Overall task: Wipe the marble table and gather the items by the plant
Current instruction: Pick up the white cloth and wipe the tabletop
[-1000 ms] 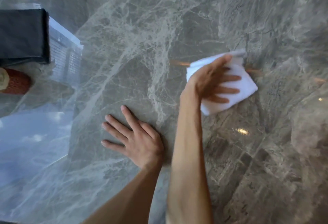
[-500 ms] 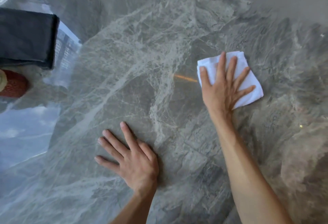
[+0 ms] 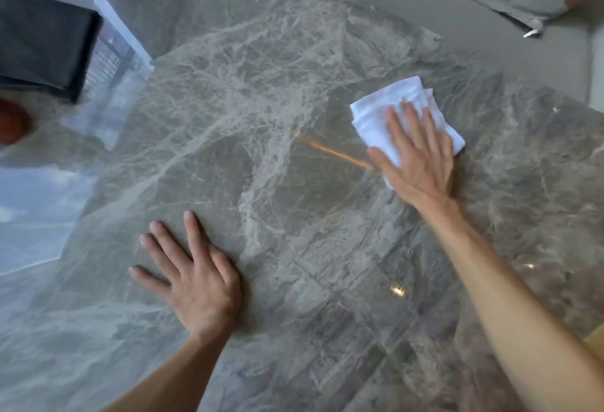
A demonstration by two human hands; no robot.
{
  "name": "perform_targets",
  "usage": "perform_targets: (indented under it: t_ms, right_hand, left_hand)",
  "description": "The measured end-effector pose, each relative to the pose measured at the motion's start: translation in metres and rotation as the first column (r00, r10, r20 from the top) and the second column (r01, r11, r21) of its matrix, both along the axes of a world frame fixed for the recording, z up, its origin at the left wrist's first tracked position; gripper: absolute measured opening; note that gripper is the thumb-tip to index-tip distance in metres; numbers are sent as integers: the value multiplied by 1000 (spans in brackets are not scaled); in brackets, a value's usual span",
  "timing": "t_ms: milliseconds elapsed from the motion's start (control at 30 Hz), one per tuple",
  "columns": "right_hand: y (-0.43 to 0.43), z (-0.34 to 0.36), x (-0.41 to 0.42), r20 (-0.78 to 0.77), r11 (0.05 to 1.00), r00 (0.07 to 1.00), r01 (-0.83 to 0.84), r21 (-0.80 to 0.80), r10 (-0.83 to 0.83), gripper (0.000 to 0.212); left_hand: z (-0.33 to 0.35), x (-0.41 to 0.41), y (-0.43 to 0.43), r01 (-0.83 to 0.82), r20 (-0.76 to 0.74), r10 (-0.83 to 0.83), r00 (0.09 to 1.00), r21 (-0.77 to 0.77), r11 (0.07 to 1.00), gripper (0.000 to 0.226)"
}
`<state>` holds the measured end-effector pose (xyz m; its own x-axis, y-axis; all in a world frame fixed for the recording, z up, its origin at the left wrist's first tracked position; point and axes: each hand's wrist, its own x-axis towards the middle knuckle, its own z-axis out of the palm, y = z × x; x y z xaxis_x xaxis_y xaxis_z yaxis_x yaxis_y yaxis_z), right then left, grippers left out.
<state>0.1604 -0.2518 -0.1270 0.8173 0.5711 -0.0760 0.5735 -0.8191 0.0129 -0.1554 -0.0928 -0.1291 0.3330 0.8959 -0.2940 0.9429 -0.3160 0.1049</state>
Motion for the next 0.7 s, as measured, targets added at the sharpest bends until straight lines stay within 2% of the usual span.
perform_targets:
  t_ms: [133,233,300,367,433,467,533,600,633,667,700]
  right_hand:
    - [6,-4,30,-81,990,988,133,44,-130,71]
    - [31,-7,32,-35,970,977,215,115,-212,62]
    - [40,-7,30,-13,969,979,203,142,-203,57]
    - [48,-2,19,-8,984,998,70,161,-70,52]
    - [50,1,-18,-4,958,985,-166,234,172,47]
    - [42,2,-50,-12,915,946,-309,261,323,48]
    - [8,8,-117,-129,811,810,-534,239,572,51]
    - [-30,17,-135,-183,732,710,-644,222,680,47]
    - [-41,15,-117,-159,745,731,-628,224,664,45]
    - [-42,11,-93,-120,817,817,-530,225,564,45]
    - [-33,10,-64,-90,911,927,-335,240,365,48]
  left_hand:
    - [1,3,-1,-9,13,9,1000,5,1000,66]
    - [1,2,-1,-12,20,12,1000,24,1000,66]
    - [1,2,-2,-12,32,11,999,20,1000,66]
    - [2,2,-3,-10,46,9,999,17,1000,66]
    - [2,2,-2,-10,53,9,999,18,1000,66]
    - [2,2,-1,-14,60,13,998,14,1000,65]
    - [2,2,-2,-18,72,17,997,14,1000,64]
    - [3,2,0,-17,73,16,997,12,1000,64]
    - [3,3,1,-18,79,17,997,11,1000,63]
    - [3,2,1,-17,80,16,997,15,1000,63]
    - [2,2,1,-15,72,14,997,21,1000,64]
